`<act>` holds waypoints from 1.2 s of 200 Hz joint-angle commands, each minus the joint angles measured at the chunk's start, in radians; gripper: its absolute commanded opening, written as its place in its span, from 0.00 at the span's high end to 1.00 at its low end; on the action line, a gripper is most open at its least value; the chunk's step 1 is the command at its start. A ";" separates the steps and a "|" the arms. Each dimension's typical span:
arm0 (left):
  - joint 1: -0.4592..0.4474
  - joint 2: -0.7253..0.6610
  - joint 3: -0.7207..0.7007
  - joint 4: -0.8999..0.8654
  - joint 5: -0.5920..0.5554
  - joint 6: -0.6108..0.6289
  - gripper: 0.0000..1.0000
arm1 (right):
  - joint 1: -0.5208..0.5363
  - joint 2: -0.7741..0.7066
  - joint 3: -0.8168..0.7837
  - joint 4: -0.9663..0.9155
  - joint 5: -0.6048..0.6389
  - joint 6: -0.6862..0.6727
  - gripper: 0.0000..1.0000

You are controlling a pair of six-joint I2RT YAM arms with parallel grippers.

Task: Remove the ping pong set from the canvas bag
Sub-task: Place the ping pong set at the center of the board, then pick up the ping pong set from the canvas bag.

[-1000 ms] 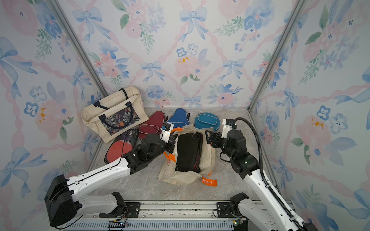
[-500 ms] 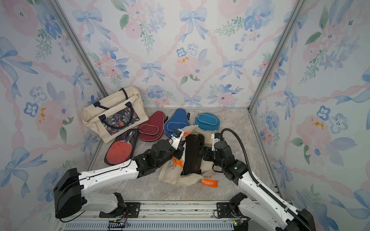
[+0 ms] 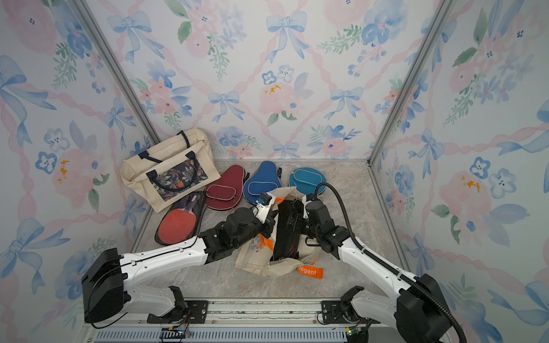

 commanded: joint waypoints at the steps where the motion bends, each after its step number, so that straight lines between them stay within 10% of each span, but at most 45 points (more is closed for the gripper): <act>1: 0.004 0.007 0.019 -0.005 0.030 -0.023 1.00 | 0.011 0.050 0.036 0.018 -0.022 0.013 0.21; 102: 0.004 -0.020 0.018 -0.004 0.045 -0.035 1.00 | 0.045 0.135 0.038 -0.008 0.087 0.017 0.21; 170: 0.004 -0.063 0.013 0.006 0.066 -0.058 1.00 | 0.036 0.261 -0.052 0.370 -0.022 0.087 0.21; 240: 0.004 -0.023 0.018 0.009 0.087 -0.062 1.00 | 0.076 0.222 -0.121 0.670 -0.080 0.078 0.49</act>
